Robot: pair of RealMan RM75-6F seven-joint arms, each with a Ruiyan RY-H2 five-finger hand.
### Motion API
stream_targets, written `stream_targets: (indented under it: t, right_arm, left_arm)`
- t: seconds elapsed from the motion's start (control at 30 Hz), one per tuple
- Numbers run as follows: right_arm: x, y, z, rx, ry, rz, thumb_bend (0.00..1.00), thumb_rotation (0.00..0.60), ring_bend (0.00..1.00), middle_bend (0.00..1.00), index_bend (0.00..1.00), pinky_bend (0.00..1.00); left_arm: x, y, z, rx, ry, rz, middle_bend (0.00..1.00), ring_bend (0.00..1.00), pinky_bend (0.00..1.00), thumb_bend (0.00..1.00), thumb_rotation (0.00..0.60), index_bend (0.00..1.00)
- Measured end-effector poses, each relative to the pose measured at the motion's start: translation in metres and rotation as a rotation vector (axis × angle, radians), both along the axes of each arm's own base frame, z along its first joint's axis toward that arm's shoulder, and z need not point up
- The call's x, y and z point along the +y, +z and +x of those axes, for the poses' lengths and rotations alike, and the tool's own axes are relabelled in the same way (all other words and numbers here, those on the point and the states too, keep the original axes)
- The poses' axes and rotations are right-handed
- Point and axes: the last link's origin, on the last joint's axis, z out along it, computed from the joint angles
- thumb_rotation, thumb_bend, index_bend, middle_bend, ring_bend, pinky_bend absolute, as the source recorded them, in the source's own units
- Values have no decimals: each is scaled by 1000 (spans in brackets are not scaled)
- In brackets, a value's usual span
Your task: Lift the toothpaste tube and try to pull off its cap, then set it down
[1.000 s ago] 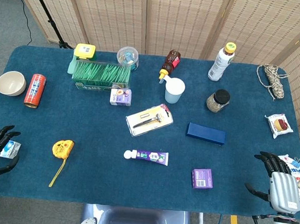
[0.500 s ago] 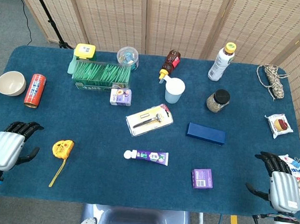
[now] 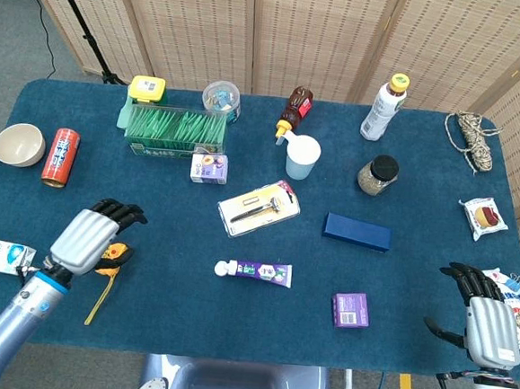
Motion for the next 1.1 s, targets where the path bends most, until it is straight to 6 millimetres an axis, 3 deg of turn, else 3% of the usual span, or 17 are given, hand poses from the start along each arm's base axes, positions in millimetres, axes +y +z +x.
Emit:
stream_targets:
  t: [0.23, 0.63, 1.1]
  right_arm:
    - [3, 2, -3, -1, -13, -11, 0, 600, 161, 202, 239, 170]
    - [6, 4, -7, 4, -28, -16, 0, 600, 161, 202, 238, 170]
    - [13, 10, -11, 10, -51, -35, 0, 600, 162, 201, 236, 170]
  left_arm:
    - [14, -29, 33, 45, -78, -71, 273, 275, 202, 316, 534, 317]
    - [28, -88, 70, 148, -114, -162, 273, 274, 202, 316, 510, 318]
    - [26, -139, 100, 160, -87, -196, 280, 281, 202, 316, 505, 341]
